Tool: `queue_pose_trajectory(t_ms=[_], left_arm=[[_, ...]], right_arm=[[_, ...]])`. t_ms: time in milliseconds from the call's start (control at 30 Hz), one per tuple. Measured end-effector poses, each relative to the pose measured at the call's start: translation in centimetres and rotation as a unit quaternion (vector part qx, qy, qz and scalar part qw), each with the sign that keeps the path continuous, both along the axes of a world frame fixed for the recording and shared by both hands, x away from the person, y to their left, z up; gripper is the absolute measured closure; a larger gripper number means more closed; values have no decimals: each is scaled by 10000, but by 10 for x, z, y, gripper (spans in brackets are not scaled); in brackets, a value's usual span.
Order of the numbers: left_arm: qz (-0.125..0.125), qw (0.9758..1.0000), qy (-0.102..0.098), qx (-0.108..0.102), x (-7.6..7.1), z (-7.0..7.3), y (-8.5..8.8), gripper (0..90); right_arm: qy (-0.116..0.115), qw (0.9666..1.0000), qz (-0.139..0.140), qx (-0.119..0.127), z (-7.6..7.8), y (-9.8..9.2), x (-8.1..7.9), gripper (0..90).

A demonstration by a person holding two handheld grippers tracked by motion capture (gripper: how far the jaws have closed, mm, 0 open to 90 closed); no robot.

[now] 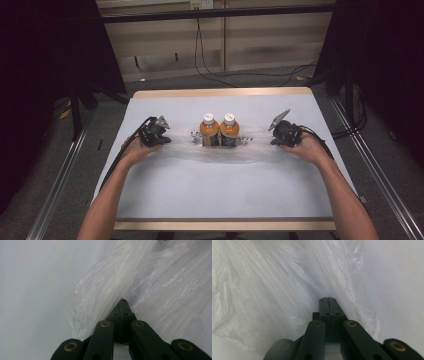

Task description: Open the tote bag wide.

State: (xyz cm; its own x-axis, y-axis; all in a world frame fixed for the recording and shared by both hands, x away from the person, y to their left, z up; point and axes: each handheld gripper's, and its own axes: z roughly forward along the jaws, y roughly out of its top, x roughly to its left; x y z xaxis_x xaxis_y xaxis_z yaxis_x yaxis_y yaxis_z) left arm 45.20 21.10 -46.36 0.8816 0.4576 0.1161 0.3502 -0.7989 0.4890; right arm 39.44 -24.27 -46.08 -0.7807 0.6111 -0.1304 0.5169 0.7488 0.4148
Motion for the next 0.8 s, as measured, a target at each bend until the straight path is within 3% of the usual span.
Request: queue_pose_trajectory(t_ms=[133,167,267,300,333,367,400,467,500,567,600,700,733,800], left_arm=[[158,9997,117,-129,1,0,2,900],[288,9992,161,-242,2,-1,1,900],[353,9979,202,-508,3,0,2,900],[432,9960,213,-753,2,0,0,900],[228,9979,211,-564,3,2,2,900],[414,9950,220,-881,0,1,0,900],[344,9949,253,-914,-2,3,1,900],[329,9945,177,-979,-7,7,-1,900],[344,9936,162,-1066,-9,8,-1,838],[134,9955,15,-938,-15,16,-1,792],[211,9927,-68,-1185,-19,16,-4,815],[65,9902,-193,-1383,-26,24,-4,792],[108,9877,-194,-1546,-30,25,-6,792],[22,9866,-300,-1605,-34,30,-7,792]], right_arm=[[-50,9999,59,-67,0,1,0,900],[-62,10000,55,-34,0,1,0,900],[-97,9998,-75,124,-1,-2,1,900],[-105,9997,-108,188,-1,-2,0,900],[-114,9995,-134,244,-1,-4,-1,900],[-147,9993,-144,320,0,-5,-1,900],[-137,9988,-166,443,2,-7,-3,900],[-250,9968,-247,712,8,-11,-5,900],[-315,9956,-215,855,11,-12,-6,900],[-374,9935,-156,1061,16,-12,-11,900],[-421,9925,-145,1142,17,-12,-12,900],[-506,9883,-166,1430,21,-13,-17,900],[-549,9866,-158,1526,21,-13,-18,900],[-598,9828,-163,1739,23,-12,-19,873]])
